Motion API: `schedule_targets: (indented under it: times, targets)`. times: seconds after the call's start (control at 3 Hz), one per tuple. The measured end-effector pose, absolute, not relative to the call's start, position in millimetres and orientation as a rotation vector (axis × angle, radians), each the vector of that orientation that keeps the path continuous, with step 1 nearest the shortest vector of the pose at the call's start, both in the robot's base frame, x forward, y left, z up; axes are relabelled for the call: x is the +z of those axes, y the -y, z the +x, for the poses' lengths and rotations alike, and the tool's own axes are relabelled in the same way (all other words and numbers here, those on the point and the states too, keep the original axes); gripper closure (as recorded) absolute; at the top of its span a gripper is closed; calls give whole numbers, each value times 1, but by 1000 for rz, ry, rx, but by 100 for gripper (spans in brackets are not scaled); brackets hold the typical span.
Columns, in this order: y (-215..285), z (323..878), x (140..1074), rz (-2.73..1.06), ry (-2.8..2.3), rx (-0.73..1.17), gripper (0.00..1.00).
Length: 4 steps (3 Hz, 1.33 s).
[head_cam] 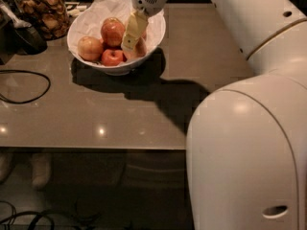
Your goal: Pick apple from white bowl
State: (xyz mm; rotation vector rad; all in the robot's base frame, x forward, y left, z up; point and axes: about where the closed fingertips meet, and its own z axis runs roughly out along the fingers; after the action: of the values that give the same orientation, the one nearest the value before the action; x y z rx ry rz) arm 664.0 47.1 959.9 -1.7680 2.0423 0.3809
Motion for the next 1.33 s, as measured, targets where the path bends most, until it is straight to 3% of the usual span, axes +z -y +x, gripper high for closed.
schedule_targets:
  times: [1.33]
  targets:
    - [-42, 685, 957, -1727, -2097, 344, 27]
